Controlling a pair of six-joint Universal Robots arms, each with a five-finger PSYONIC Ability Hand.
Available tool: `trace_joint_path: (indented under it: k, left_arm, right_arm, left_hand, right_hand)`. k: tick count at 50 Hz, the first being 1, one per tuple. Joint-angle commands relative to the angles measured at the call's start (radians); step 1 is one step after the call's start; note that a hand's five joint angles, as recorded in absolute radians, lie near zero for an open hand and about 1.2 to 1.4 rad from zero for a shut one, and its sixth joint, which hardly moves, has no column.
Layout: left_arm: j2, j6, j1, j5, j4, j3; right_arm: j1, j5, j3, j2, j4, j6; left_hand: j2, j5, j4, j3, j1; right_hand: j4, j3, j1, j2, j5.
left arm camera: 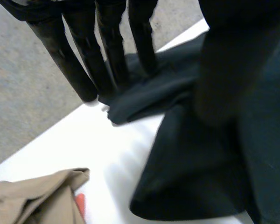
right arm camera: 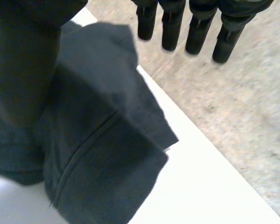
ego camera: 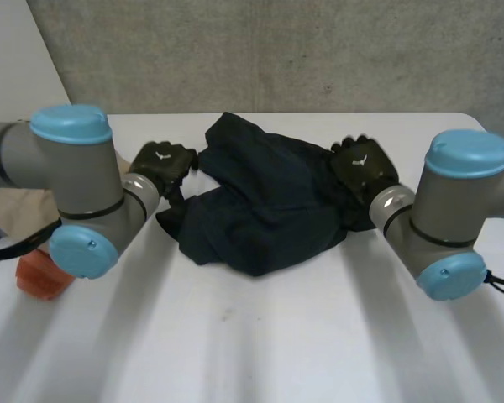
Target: Fold the laundry.
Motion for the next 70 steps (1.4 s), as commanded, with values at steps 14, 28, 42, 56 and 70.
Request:
trace_joint_path:
  k: [14, 28, 42, 56, 70]
  left_arm:
    - [0.376, -0.010, -0.039, 0.103, -0.086, -0.325]
    - [0.192, -0.031, -0.103, 0.077, -0.040, -0.427]
    - [0.033, -0.027, -0.085, -0.037, -0.033, -0.241]
    - [-0.113, -0.019, -0.082, -0.075, -0.056, 0.022]
    - [-0.298, 0.111, -0.093, -0.116, -0.153, 0.296]
  right_arm:
    - [-0.122, -0.098, 0.116, -0.349, 0.505, -0.085]
    - [-0.228, -0.348, 0.375, -0.283, 0.257, -0.205]
    - [-0.210, -0.367, 0.328, -0.093, -0.190, -0.143]
    - [-0.175, -0.360, 0.089, 0.131, -0.170, -0.168]
    - [-0.153, -0.296, -0.046, 0.209, -0.113, -0.153]
  left_hand:
    - [0.038, 0.041, 0.038, 0.033, 0.143]
    - [0.265, 0.269, 0.266, 0.261, 0.371]
    - [-0.055, -0.051, -0.054, -0.059, 0.051]
    - [-0.075, -0.072, -0.075, -0.080, 0.030]
    - [-0.017, -0.014, -0.016, -0.022, 0.088]
  right_hand:
    - [0.312, 0.315, 0.323, 0.325, 0.322]
    - [0.595, 0.599, 0.607, 0.608, 0.605]
    - [0.313, 0.317, 0.325, 0.326, 0.323]
    - [0.307, 0.311, 0.319, 0.320, 0.317]
    - [1.144, 1.148, 1.156, 1.157, 1.154]
